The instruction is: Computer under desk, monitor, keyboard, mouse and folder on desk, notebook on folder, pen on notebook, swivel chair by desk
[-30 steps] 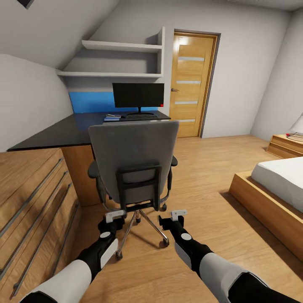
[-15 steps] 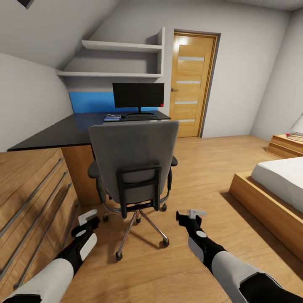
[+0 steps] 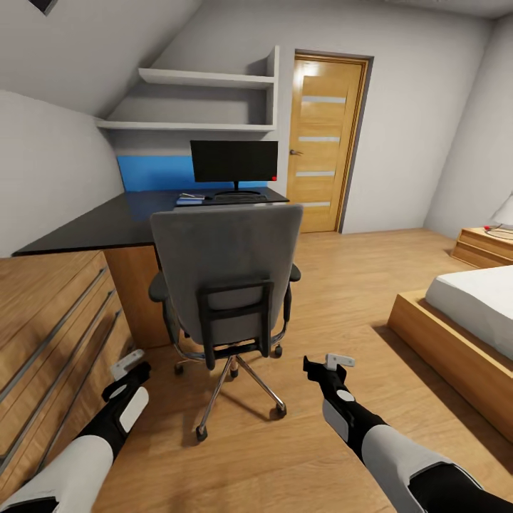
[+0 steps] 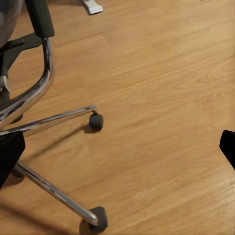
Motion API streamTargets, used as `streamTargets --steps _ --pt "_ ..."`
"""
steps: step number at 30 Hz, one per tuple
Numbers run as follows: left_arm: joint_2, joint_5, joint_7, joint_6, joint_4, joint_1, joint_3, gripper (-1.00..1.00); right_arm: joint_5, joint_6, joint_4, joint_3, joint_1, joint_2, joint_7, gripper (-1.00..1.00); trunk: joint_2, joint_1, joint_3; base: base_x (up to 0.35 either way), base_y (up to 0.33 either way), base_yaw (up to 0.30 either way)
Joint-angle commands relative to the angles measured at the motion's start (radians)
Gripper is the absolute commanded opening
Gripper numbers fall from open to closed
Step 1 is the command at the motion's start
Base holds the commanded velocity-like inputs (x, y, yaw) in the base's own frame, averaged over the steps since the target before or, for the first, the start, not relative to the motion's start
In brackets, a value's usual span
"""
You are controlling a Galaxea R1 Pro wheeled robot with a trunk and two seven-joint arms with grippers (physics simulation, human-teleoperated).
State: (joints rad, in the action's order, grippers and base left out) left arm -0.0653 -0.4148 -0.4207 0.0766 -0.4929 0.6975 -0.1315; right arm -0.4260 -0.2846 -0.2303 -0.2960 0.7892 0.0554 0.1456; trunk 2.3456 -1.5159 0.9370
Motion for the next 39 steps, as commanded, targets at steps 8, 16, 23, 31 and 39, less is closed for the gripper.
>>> streamTargets --steps 8,16,23,31,39 --pt "0.000 -0.012 0.000 0.004 0.001 0.000 -0.004 1.00 -0.007 -0.004 0.000 -0.009 0.001 0.000 0.003 1.00 0.000 0.000 0.001 0.000 0.000 0.000" --pt "0.002 -0.013 0.006 0.002 0.038 0.000 -0.002 1.00 -0.007 -0.003 0.000 -0.009 0.001 0.000 0.002 1.00 0.000 0.000 0.001 0.000 0.000 0.000" --pt "0.001 -0.013 0.008 0.003 0.102 0.000 -0.002 1.00 -0.006 -0.002 0.000 -0.010 0.001 0.000 0.002 1.00 0.000 0.000 0.001 0.000 0.000 0.000" --pt "0.001 -0.011 0.010 0.005 0.144 0.000 -0.002 1.00 -0.005 -0.002 0.000 -0.010 0.001 -0.001 0.001 1.00 0.000 0.000 0.001 0.000 0.000 0.000" --pt "0.001 -0.006 0.012 0.005 0.155 0.000 0.000 1.00 -0.002 -0.003 0.001 -0.012 0.001 -0.001 0.002 1.00 0.000 0.000 0.001 0.000 0.000 0.000"
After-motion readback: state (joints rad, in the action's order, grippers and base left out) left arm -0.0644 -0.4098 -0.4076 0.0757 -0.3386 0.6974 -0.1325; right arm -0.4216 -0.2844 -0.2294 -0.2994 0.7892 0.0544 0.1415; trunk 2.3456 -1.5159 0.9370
